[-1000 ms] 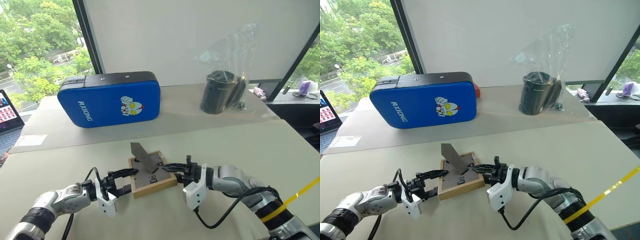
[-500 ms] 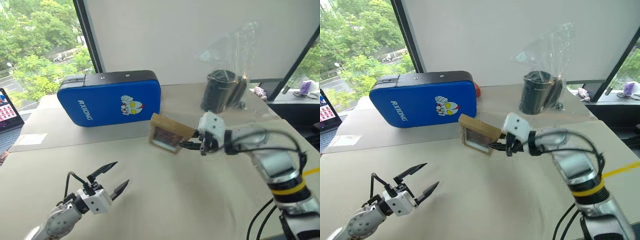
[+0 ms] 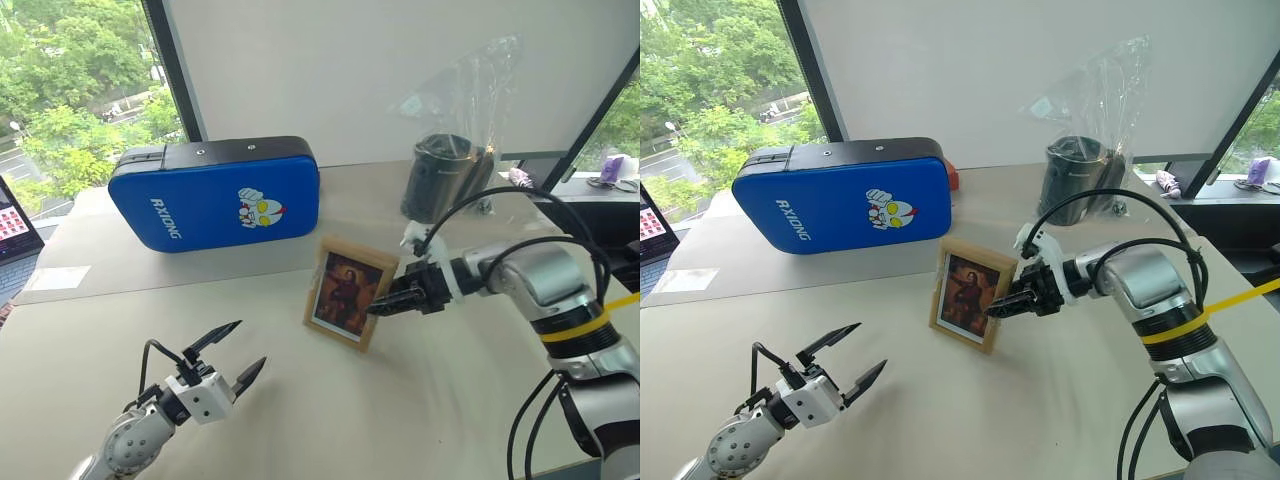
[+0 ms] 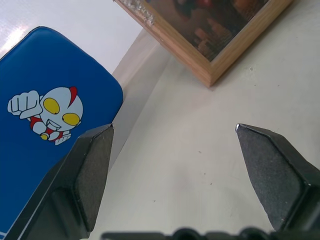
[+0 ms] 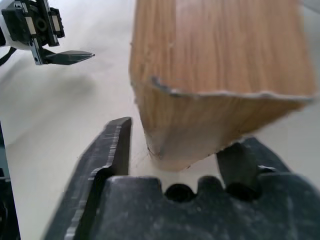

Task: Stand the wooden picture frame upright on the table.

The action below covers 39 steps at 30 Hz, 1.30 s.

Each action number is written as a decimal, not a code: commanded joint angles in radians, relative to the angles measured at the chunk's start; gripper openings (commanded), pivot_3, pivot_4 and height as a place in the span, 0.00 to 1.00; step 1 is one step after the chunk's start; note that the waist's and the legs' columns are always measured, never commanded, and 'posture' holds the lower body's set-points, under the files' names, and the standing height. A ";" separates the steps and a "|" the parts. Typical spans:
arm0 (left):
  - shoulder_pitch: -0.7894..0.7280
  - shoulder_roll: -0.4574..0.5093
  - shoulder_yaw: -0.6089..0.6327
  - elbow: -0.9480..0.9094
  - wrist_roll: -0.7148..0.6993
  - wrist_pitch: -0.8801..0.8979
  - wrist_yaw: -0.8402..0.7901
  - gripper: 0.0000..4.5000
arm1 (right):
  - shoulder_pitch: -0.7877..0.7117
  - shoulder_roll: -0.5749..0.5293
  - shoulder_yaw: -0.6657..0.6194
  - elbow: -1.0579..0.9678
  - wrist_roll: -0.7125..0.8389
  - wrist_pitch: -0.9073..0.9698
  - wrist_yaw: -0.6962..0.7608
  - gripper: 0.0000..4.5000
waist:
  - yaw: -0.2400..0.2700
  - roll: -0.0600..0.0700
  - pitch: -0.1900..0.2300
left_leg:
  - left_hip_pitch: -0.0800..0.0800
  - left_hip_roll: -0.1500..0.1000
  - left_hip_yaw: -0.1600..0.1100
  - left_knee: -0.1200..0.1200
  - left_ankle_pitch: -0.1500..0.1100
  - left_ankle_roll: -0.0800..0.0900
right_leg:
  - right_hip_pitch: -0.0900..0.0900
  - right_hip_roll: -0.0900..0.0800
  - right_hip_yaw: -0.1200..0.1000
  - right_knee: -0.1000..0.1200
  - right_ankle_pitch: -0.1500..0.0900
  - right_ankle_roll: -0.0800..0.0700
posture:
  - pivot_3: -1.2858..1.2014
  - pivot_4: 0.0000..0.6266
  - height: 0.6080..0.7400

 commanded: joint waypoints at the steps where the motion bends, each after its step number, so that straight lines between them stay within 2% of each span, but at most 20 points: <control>1: -0.001 -0.013 0.025 -0.033 0.003 -0.005 -0.010 0.93 | -0.034 -0.003 -0.010 -0.005 -0.009 -0.025 0.021 0.99 | 0.000 0.000 0.000 | 0.000 0.000 0.000 0.000 0.000 0.000 | 0.000 0.000 0.000 0.000 0.000 0.000 | 0.52 0.24 1.00; 7: 0.000 -0.035 0.041 -0.037 0.003 0.000 -0.021 0.93 | 0.001 -0.081 -0.076 -0.069 0.015 0.011 0.023 1.00 | 0.003 0.000 0.000 | 0.000 0.000 0.000 0.000 0.000 0.000 | 0.000 0.000 0.000 0.000 0.000 0.000 | 0.52 0.24 1.00; 14: 0.034 -0.073 0.088 -0.076 -0.027 0.061 -0.020 0.93 | 0.217 -0.232 -0.280 -0.269 0.083 0.078 -0.049 1.00 | 0.012 0.000 0.000 | -0.001 0.000 -0.001 0.000 0.000 0.001 | 0.000 -0.001 -0.003 -0.001 0.000 0.000 | 0.52 0.24 1.00; 16: 0.047 -0.121 0.114 -0.123 -0.077 0.176 -0.006 0.93 | 0.314 -0.185 -0.384 -0.355 0.059 0.089 -0.192 1.00 | 0.012 0.000 0.000 | -0.001 0.000 0.000 0.000 -0.001 0.002 | 0.001 -0.001 -0.003 -0.001 0.000 0.000 | 0.52 0.24 1.00; 20: 0.072 -0.258 0.157 -0.263 -0.254 0.513 0.032 0.93 | 0.489 0.087 -0.574 -0.565 -0.059 0.074 -0.601 1.00 | 0.006 -0.002 -0.001 | 0.001 0.000 0.000 0.001 -0.003 0.005 | 0.003 -0.001 -0.003 0.002 0.000 0.000 | 0.52 0.24 1.00; 21: 0.076 -0.279 0.161 -0.290 -0.284 0.571 0.031 0.93 | 0.520 0.131 -0.589 -0.600 -0.090 0.053 -0.668 1.00 | 0.007 -0.002 -0.001 | 0.001 0.000 -0.001 0.002 -0.003 0.005 | 0.002 -0.001 -0.003 0.004 0.000 0.000 | 0.52 0.24 1.00; 23: 0.071 -0.356 0.187 -0.349 -0.376 0.744 0.087 0.93 | 0.664 0.291 -0.563 -0.694 -0.247 -0.075 -0.909 1.00 | 0.010 -0.002 -0.001 | 0.001 -0.001 -0.001 0.005 -0.002 0.004 | 0.001 -0.001 -0.002 0.008 0.001 0.000 | 0.52 0.24 1.00; 25: 0.061 -0.395 0.205 -0.382 -0.406 0.836 0.117 0.93 | 0.756 0.407 -0.523 -0.741 -0.328 -0.184 -1.040 1.00 | 0.017 -0.002 -0.001 | 0.000 -0.001 -0.003 0.008 -0.002 0.004 | 0.002 -0.001 -0.003 0.011 0.000 0.000 | 0.52 0.24 1.00; 29: 0.035 -0.433 0.219 -0.396 -0.406 0.917 0.145 0.93 | 0.876 0.492 -0.416 -0.689 -0.447 -0.388 -1.132 1.00 | 0.009 -0.002 -0.001 | 0.002 -0.003 -0.002 0.012 -0.002 0.003 | 0.003 -0.002 0.000 0.012 0.000 0.000 | 0.52 0.24 1.00; 33: 0.008 -0.456 0.218 -0.379 -0.418 0.960 0.137 0.93 | 0.888 0.568 -0.434 -0.592 -0.445 -0.487 -1.175 1.00 | -0.001 -0.002 -0.001 | 0.007 -0.003 -0.003 0.012 -0.002 0.003 | 0.006 0.000 0.000 0.013 0.000 -0.002 | 0.52 0.24 1.00; 39: 0.004 -0.467 0.220 -0.382 -0.418 0.973 0.129 0.93 | 0.892 0.559 -0.429 -0.530 -0.460 -0.536 -1.162 1.00 | -0.001 -0.002 -0.001 | 0.006 -0.001 -0.003 0.012 -0.002 0.003 | 0.006 0.002 0.000 0.013 0.000 -0.004 | 0.52 0.24 1.00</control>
